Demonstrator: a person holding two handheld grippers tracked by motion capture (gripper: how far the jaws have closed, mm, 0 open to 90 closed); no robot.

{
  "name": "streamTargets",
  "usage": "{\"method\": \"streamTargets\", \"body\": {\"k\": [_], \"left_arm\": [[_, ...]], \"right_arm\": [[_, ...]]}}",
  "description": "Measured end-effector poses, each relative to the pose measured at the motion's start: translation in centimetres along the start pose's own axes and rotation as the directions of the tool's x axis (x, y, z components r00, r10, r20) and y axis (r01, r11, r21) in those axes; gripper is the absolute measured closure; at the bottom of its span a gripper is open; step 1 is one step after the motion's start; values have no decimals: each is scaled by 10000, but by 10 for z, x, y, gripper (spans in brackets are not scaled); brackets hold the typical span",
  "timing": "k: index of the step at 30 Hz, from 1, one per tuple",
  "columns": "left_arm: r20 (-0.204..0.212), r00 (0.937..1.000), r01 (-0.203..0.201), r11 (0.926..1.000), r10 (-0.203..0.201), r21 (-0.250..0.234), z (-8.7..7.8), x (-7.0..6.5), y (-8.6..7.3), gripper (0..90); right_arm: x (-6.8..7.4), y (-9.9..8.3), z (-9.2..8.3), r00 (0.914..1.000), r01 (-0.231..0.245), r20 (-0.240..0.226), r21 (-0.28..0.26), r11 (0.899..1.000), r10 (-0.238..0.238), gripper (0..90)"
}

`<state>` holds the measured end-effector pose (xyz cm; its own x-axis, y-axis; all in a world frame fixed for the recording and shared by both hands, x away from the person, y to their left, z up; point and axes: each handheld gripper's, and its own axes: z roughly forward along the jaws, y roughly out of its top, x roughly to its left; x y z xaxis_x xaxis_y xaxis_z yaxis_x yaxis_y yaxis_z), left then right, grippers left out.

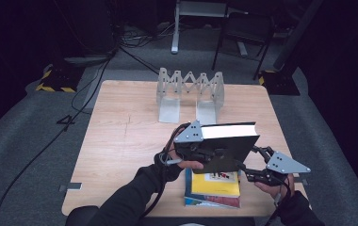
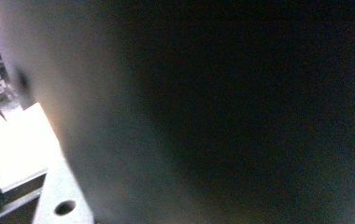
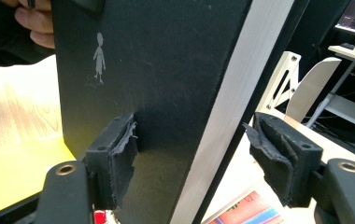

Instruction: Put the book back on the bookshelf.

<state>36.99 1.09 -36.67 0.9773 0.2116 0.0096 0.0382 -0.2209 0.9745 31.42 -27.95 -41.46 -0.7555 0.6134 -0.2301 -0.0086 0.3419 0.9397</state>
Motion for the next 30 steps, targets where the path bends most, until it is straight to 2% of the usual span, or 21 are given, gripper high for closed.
{"method": "streamTargets", "body": {"k": [6,9,12,17,19,21,23,24,25,26,27,28,30], "left_arm": [[296,9996,-45,10000,47,-61,2,1,6,412],[277,9995,-160,9998,162,-100,2,-1,6,428],[383,9992,-92,9997,100,-210,0,-1,6,475],[347,9994,-80,9998,86,-197,-2,-2,6,489],[343,9993,-135,9998,141,-172,-3,-3,6,492],[324,9994,-115,9997,122,-195,-3,-4,6,495],[297,9995,-71,9998,76,-184,-3,-4,6,495],[248,9997,-82,9998,87,-184,-3,-4,7,496],[239,9997,-78,9998,83,-178,-4,-4,7,496],[239,9997,-78,9998,83,-178,-4,-4,7,496],[231,9997,-90,9998,94,-158,-4,-5,7,496],[219,9997,-134,9998,138,-158,-4,-5,7,497],[190,9997,-168,9998,171,-129,-4,-7,8,497]], "right_arm": [[-1,-1,-1,10000,21,-33,-1,10000,-21,325],[-1,-1,-2,10000,-6,-25,-24,10000,6,340],[0,-1,-3,9999,126,26,79,9999,-126,356],[-4,-5,-6,10000,-26,-16,222,9997,27,348],[-9,-10,-9,9998,-99,-142,454,9989,105,344],[-17,-18,-13,9980,-502,-354,830,9953,532,333],[-20,-21,-14,9976,-593,-292,978,9934,624,319],[-25,-29,-14,9959,-762,-374,1379,9875,821,290],[-28,-33,-14,9962,-774,-262,1559,9847,825,312],[-28,-33,-14,9962,-774,-262,1559,9847,825,312],[-30,-37,-15,9966,-802,-69,1698,9822,825,312],[-34,-42,-16,9960,-838,-154,1724,9815,877,310],[-40,-48,-16,9920,-1217,-104,1945,9733,1261,303]]}}
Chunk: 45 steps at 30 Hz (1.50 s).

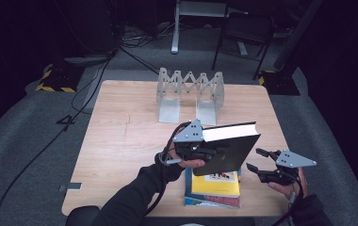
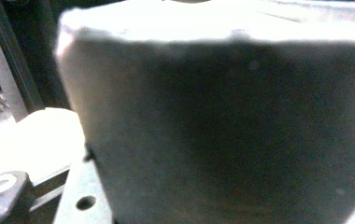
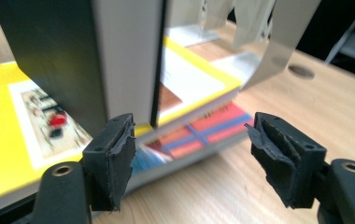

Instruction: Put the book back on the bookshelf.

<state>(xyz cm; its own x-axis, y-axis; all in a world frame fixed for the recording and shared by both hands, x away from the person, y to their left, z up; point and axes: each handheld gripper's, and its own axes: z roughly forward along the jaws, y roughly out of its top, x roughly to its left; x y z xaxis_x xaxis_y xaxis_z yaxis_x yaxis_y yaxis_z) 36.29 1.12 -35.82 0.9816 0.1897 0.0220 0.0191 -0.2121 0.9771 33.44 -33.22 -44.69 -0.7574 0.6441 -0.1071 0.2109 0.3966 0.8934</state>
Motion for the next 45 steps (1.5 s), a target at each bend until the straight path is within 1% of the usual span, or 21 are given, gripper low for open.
{"method": "streamTargets", "body": {"k": [4,7,9,10,12,13,15,18,19,20,22,25,33,35,36,38,40,41,42,43,45], "left_arm": [[-97,10000,-3,10000,2,-18,0,-2,1,497],[-104,9999,-9,10000,8,-19,0,-3,1,498],[-100,9999,-15,10000,14,-22,0,-2,1,498],[-100,9999,-15,10000,14,-22,0,-2,1,498],[-132,9999,-56,10000,56,-6,-1,-2,1,498],[-132,9999,-56,10000,56,-6,-1,-2,1,499],[-223,9996,-157,9999,156,-67,-2,-4,1,502],[-281,9983,-505,9987,504,-22,-2,-11,4,506],[-281,9983,-505,9987,504,-22,-2,-11,4,507],[-328,9980,-542,9985,542,21,-1,-12,5,507],[-386,9980,-494,9988,497,66,-1,-13,6,507],[-541,9979,-357,9993,361,76,0,-12,8,510],[-1041,9933,-489,9986,508,204,-5,-8,13,515],[-1314,9901,-467,9985,502,292,-10,-4,15,517],[-1314,9901,-467,9985,502,292,-10,-4,15,517],[-1589,9863,-385,9986,438,365,-14,0,16,517],[-1913,9804,-388,9982,469,456,-18,3,16,517],[-2156,9757,-297,9985,391,467,-24,8,15,518],[-2270,9734,-224,9987,324,462,-27,11,14,518],[-2270,9734,-224,9987,324,462,-27,11,14,518],[-2535,9670,-118,9988,237,484,-35,17,11,518]], "right_arm": [[-13,-12,5,9973,-435,625,794,9959,386,287],[-19,-22,9,9938,-915,747,1282,9875,824,258],[-22,-27,11,9926,-1062,752,1556,9821,954,247],[-22,-27,11,9926,-1062,752,1556,9821,954,247],[-24,-33,15,9892,-1299,929,1995,9712,1132,239],[-24,-33,15,9892,-1299,929,1995,9712,1132,239],[-25,-38,17,9868,-1476,973,2145,9655,1292,236],[-26,-43,22,9841,-1604,1151,2442,9564,1356,239],[-26,-43,22,9841,-1604,1151,2442,9564,1356,239],[-26,-45,24,9835,-1656,1140,2552,9526,1404,241],[-26,-47,27,9838,-1586,1258,2750,9483,1280,242],[-25,-48,29,9846,-1550,1223,2818,9469,1248,242],[-27,-51,30,9799,-1784,1377,2791,9436,1445,245],[-27,-51,30,9794,-1793,1407,2776,9438,1446,247],[-27,-51,30,9794,-1793,1407,2776,9438,1446,247],[-27,-51,30,9795,-1798,1394,2762,9441,1457,246],[-27,-51,30,9786,-1835,1421,2765,9433,1487,247],[-27,-51,30,9782,-1860,1420,2755,9431,1515,247],[-27,-51,30,9783,-1851,1427,2759,9432,1502,248],[-27,-51,30,9783,-1851,1427,2759,9432,1502,248],[-27,-51,30,9784,-1844,1428,2758,9434,1495,249]]}}
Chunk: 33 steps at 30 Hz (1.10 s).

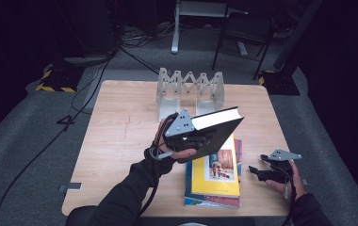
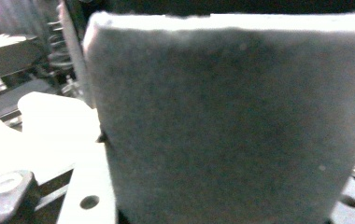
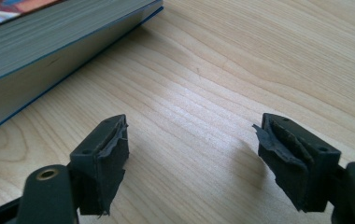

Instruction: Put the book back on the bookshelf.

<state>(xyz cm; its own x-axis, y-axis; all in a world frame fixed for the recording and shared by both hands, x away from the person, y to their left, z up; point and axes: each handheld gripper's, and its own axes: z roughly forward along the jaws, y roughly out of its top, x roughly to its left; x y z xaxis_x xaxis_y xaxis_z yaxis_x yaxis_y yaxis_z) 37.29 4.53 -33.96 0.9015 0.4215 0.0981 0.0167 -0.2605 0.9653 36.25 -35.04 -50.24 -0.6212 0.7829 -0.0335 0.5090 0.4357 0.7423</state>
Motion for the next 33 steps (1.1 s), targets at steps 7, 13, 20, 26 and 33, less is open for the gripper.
{"method": "streamTargets", "body": {"k": [7,13,20,26,33], "left_arm": [[-842,9959,323,9995,-320,26,-18,20,-7,518],[-1612,9849,639,9979,-637,-42,-31,35,-13,518],[-2878,9529,1035,9946,-958,115,-46,57,-25,519],[-3668,9231,1350,9904,-1155,280,-51,75,-32,520],[-4184,9004,1472,9885,-1190,357,-48,91,-31,520]], "right_arm": [[0,0,1,10000,-84,-2,-34,10000,84,250],[0,-1,1,9999,-113,-21,-46,9999,113,249],[-1,-1,1,9999,-165,-36,-78,9998,165,251],[-1,-1,1,9997,-222,-62,-80,9997,222,248],[-1,-1,1,9996,-271,-91,-56,9996,270,247]]}}
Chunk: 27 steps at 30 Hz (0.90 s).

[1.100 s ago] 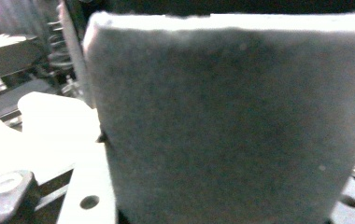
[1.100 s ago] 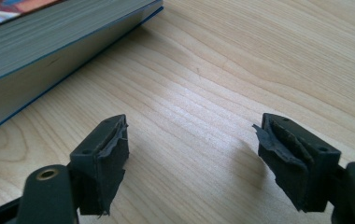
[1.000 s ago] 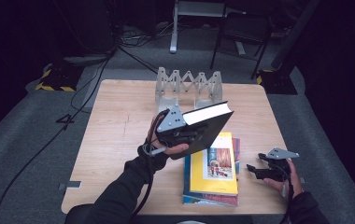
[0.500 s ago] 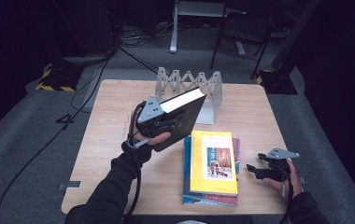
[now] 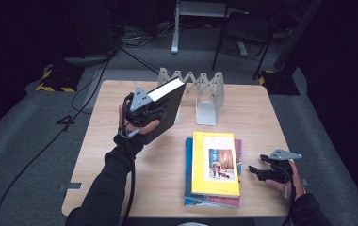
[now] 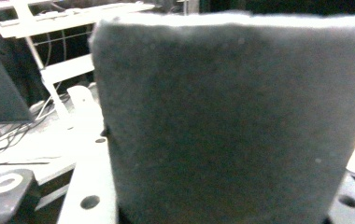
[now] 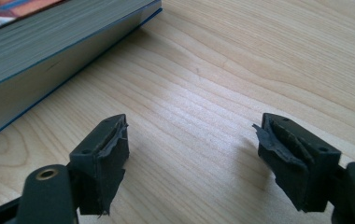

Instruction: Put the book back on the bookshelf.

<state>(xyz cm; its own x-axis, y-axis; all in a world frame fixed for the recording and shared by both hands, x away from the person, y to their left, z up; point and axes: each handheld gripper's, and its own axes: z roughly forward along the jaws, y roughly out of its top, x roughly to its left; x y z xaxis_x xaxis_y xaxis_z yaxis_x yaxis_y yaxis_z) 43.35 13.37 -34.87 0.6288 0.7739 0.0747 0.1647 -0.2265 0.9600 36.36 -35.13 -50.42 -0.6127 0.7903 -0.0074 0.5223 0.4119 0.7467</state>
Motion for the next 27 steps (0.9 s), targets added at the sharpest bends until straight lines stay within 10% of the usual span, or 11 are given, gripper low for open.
{"method": "streamTargets", "body": {"k": [27], "left_arm": [[-1384,9853,1025,9947,-1006,67,71,26,-8,519]], "right_arm": [[0,-1,-1,9999,98,-100,7,10000,-98,246]]}}
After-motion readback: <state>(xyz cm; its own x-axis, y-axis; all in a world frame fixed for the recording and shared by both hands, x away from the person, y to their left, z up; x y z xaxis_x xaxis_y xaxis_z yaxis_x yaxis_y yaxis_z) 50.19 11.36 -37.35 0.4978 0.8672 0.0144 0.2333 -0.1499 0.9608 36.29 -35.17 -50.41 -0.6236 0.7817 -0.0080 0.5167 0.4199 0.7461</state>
